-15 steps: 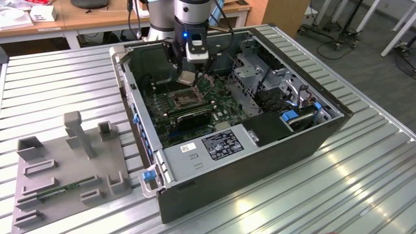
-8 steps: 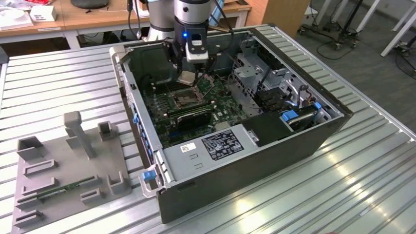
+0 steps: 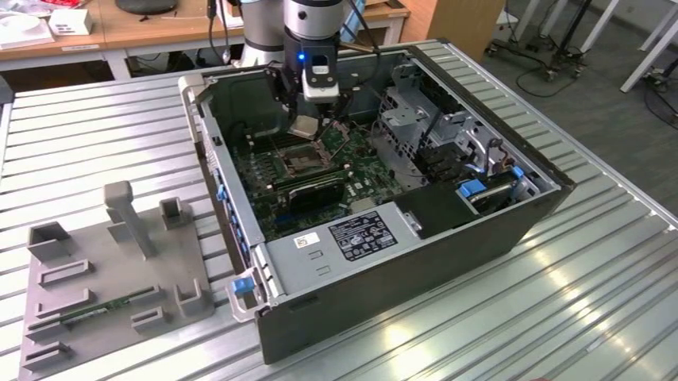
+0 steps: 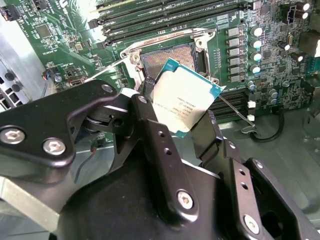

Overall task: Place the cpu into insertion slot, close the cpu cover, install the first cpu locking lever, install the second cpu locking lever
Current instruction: 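Place the cpu into insertion slot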

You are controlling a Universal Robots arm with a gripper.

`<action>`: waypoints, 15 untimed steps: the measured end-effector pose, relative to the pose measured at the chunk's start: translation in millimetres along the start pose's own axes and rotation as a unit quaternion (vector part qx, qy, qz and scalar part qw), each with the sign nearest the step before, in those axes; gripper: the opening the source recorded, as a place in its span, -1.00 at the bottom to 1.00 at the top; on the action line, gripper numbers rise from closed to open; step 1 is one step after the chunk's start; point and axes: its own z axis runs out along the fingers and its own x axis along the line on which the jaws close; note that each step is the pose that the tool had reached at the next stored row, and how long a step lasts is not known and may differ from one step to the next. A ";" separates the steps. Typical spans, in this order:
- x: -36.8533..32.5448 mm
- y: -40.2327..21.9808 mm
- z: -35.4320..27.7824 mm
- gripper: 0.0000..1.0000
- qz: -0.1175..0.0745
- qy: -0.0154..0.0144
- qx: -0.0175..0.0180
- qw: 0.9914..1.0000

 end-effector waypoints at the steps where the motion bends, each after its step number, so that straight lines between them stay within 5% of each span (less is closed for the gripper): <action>1: 0.0 0.0 0.0 0.08 0.000 0.000 0.000 1.000; 15: 0.0 0.0 0.0 0.08 0.007 -0.001 0.000 1.000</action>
